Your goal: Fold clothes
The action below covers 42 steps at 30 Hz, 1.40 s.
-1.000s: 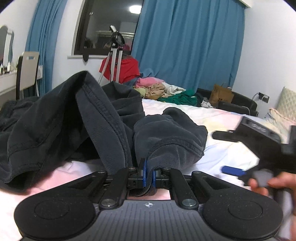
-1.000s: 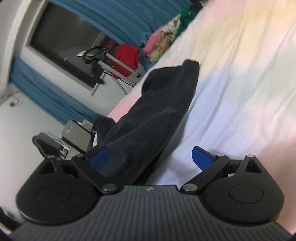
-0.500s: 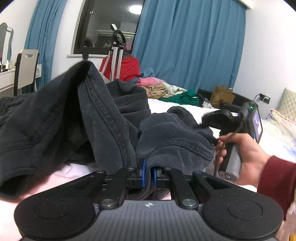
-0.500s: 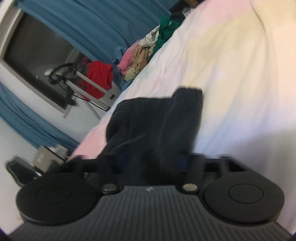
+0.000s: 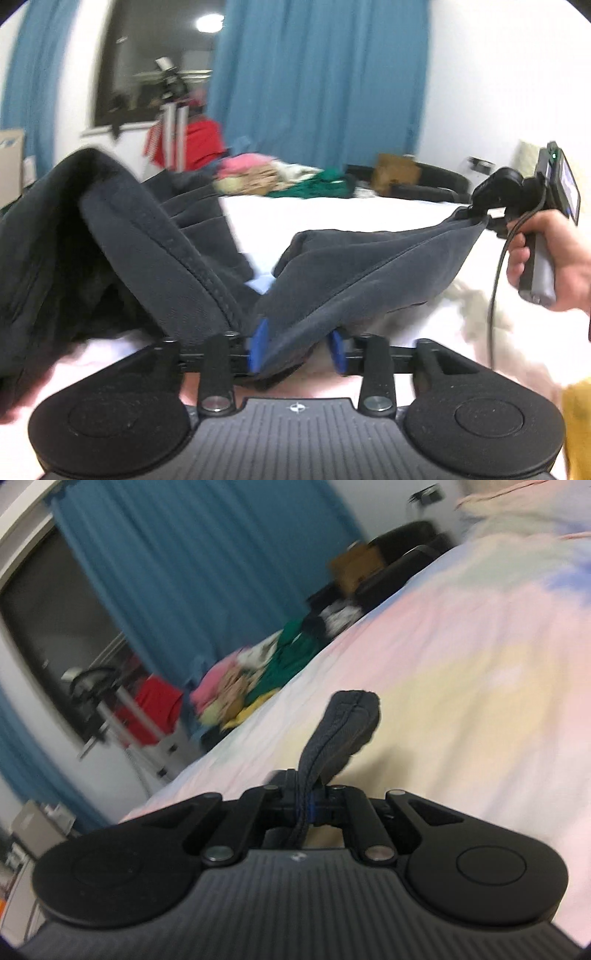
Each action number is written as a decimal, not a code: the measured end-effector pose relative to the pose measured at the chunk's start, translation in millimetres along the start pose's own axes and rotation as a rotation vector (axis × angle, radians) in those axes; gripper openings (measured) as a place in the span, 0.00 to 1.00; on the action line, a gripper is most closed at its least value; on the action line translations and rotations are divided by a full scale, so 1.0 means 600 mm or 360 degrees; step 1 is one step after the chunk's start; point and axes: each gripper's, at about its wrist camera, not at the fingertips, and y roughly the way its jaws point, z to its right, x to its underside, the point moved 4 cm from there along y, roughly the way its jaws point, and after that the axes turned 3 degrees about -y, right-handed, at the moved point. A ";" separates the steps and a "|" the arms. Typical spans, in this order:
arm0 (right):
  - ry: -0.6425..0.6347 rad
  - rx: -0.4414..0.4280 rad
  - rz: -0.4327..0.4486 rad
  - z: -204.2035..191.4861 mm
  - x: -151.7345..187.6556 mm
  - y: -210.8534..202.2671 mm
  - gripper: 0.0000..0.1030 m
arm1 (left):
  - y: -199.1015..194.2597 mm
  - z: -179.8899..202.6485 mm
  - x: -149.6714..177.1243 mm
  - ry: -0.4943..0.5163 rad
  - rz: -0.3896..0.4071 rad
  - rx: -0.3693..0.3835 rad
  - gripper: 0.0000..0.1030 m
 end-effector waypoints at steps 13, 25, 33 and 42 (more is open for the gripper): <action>-0.0118 0.0288 -0.0072 0.191 0.024 -0.080 0.08 | -0.053 -0.075 0.038 -0.0568 -0.0232 -0.0138 0.81; -0.0055 0.0306 -0.0143 0.197 0.046 -0.064 0.08 | -0.108 -0.407 0.101 -0.2067 -0.0078 -0.0375 0.81; -0.0018 0.0303 -0.0126 0.209 0.046 -0.052 0.08 | -0.124 -0.491 0.106 -0.2204 0.0092 -0.0626 0.66; -0.0036 0.0350 -0.0132 0.208 0.054 -0.047 0.08 | -0.153 -0.510 0.118 -0.2110 0.0078 -0.0784 0.28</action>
